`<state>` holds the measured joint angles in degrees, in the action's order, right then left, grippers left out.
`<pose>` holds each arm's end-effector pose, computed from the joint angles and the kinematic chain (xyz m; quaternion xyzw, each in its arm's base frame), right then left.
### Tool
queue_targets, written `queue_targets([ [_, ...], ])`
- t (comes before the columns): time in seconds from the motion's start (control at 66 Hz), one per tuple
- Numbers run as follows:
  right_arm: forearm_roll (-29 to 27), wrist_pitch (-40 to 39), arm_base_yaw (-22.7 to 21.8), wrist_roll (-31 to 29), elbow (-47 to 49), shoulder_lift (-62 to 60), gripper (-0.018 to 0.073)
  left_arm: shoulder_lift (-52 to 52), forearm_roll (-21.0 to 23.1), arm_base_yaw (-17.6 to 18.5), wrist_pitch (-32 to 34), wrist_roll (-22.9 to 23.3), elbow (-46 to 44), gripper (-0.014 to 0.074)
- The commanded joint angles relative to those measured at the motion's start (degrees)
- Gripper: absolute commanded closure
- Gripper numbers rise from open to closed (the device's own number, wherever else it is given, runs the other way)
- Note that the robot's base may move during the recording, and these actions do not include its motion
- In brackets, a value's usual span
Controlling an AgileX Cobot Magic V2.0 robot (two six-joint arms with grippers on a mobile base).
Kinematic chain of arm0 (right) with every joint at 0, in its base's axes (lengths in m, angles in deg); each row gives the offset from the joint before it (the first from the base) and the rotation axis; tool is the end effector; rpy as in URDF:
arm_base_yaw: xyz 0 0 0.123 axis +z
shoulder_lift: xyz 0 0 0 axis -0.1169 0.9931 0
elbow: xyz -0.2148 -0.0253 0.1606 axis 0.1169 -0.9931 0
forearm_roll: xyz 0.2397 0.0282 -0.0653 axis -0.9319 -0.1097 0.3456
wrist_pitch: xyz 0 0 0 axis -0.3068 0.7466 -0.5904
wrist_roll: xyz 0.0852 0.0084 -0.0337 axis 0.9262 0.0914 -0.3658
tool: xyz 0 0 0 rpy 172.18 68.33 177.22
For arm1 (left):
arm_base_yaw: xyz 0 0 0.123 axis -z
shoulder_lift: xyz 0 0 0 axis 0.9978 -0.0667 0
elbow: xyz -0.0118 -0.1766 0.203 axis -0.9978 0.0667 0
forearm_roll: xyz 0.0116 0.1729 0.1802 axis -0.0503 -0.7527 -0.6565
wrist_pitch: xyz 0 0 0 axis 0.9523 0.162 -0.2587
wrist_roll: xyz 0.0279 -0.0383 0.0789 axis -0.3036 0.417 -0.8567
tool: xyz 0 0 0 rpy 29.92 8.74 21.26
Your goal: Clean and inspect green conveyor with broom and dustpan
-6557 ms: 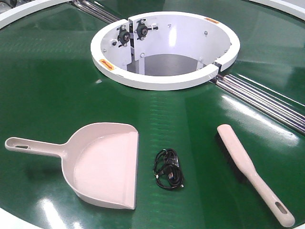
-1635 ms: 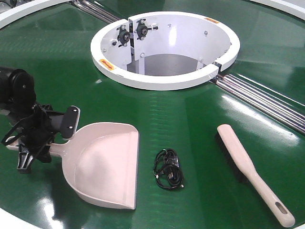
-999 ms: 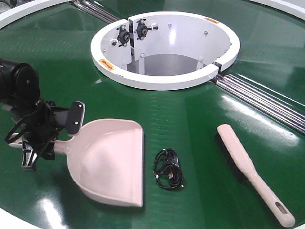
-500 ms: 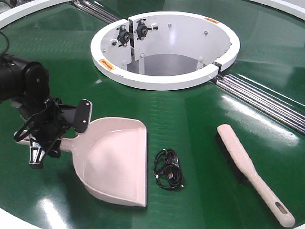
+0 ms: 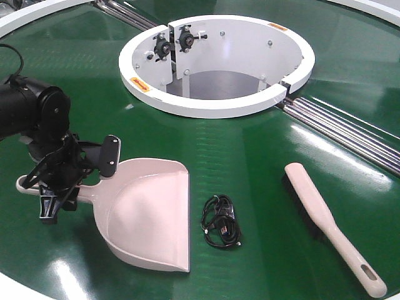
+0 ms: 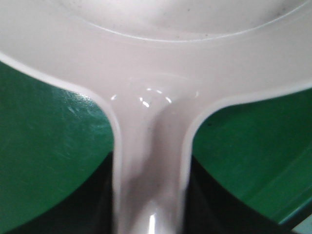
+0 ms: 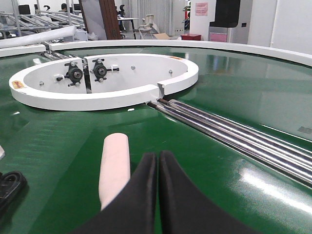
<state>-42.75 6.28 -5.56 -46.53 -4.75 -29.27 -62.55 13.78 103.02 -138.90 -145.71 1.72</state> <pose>0.0713 0.0023 0.1924 -0.0125 0.7286 0.0081 0.6848 0.3284 -0.0899 0.2043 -0.6944 -0.7175 -0.0546 0.0017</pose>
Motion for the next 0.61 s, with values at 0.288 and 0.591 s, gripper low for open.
queue_targets([
  [0.288,0.19,-4.23,-0.18,-0.27,-1.13,-0.66,0.0569,2.51,-0.64,0.15,-0.52,1.33,-1.57,0.0603],
  [0.591,0.19,-4.23,-0.18,-0.27,-1.13,-0.66,0.0569,2.51,-0.64,0.15,-0.52,1.33,-1.57,0.0603],
])
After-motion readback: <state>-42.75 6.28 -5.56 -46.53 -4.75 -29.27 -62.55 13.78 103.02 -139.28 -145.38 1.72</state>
